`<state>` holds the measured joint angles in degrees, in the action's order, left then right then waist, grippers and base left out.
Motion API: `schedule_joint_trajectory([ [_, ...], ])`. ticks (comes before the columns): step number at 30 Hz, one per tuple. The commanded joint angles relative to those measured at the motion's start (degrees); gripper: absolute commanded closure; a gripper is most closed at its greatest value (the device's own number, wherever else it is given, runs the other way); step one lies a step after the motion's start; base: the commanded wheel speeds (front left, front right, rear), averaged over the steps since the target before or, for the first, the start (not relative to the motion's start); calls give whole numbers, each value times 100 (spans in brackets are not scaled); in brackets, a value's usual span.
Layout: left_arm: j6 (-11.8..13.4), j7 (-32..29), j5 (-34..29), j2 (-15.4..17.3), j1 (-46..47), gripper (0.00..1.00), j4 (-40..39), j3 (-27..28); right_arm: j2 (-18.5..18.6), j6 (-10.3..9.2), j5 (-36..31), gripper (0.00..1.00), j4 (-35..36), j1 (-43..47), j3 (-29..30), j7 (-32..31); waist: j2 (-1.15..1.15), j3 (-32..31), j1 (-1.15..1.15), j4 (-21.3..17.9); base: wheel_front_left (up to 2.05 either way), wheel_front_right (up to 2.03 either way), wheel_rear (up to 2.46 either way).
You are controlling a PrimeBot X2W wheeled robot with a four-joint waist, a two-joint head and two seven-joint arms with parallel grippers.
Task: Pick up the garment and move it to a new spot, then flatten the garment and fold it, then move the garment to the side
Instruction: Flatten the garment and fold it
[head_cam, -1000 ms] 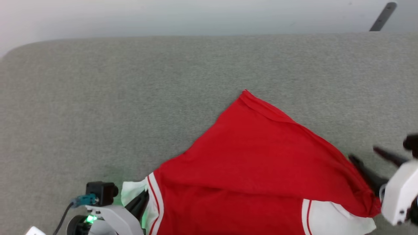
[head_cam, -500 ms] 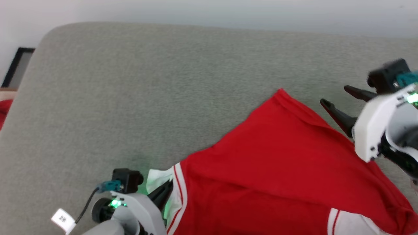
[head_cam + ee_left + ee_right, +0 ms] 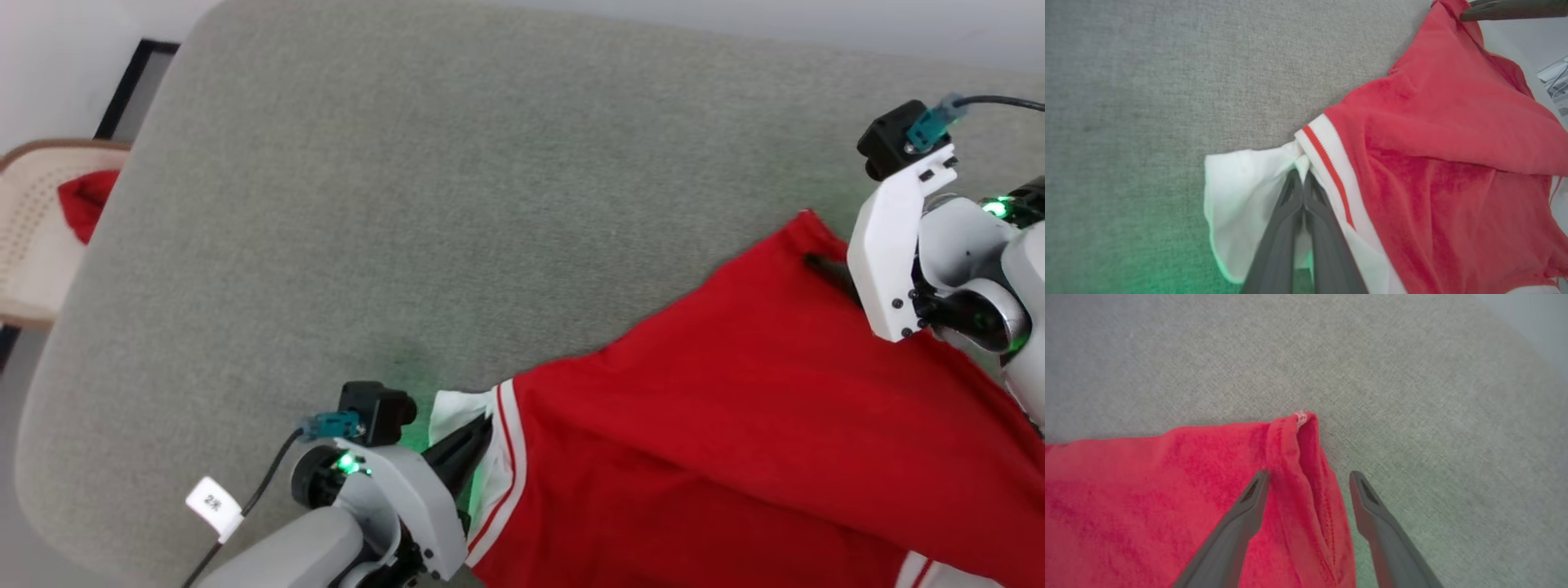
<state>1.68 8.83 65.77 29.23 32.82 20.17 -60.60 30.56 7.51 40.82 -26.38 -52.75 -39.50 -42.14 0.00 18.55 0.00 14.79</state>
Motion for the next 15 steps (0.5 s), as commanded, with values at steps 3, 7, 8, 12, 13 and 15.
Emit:
schedule_joint_trajectory([
  [3,-67,9,-32,-101,81,100,249,-26,-24,-4,184,0,-351,-255,-293,-143,0,212,0,255,0,0,0],
  [7,-154,57,-16,-183,112,100,460,-29,-59,-3,400,0,-735,-360,-705,-373,0,252,0,340,0,0,0],
  [8,-180,62,-13,-192,113,100,510,-31,-60,-3,468,40,-812,-366,-796,-440,0,257,0,354,0,0,0],
  [12,-229,95,6,-214,95,100,664,-33,9,-3,746,100,-1018,-430,-1095,-794,0,253,0,378,0,0,0],
  [13,-239,92,15,-209,93,100,696,-28,35,-3,800,100,-1060,-481,-1095,-791,0,250,0,375,0,0,0],
  [15,-252,97,36,-189,81,100,749,-20,48,-4,875,100,-1130,-592,-1132,-819,0,224,0,348,0,0,0],
])
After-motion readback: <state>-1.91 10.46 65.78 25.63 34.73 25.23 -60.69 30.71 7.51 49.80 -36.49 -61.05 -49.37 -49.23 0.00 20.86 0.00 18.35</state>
